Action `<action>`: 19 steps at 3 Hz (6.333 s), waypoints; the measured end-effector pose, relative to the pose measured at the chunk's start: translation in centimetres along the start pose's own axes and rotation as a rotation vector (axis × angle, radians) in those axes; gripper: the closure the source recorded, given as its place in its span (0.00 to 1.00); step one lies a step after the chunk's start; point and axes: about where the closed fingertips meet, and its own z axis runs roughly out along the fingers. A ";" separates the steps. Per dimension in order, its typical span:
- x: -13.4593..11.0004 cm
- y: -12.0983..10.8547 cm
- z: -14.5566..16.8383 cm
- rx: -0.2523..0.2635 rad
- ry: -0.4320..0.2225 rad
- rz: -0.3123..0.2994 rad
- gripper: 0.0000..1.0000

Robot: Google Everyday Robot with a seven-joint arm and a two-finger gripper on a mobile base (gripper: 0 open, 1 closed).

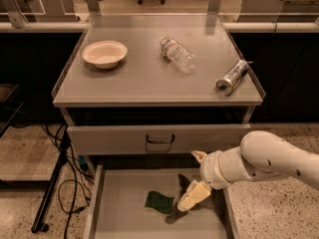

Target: Pick sponge from middle drawer and place on counter

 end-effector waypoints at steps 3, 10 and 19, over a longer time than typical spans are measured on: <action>3.7 4.5 6.9 -0.047 -0.048 0.003 0.00; 11.5 -2.1 24.8 0.015 -0.056 0.080 0.39; 1.8 1.7 4.1 -0.059 -0.349 -0.171 1.00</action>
Offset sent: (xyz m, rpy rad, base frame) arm -0.0405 0.0345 -0.0736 0.0691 0.0360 0.0241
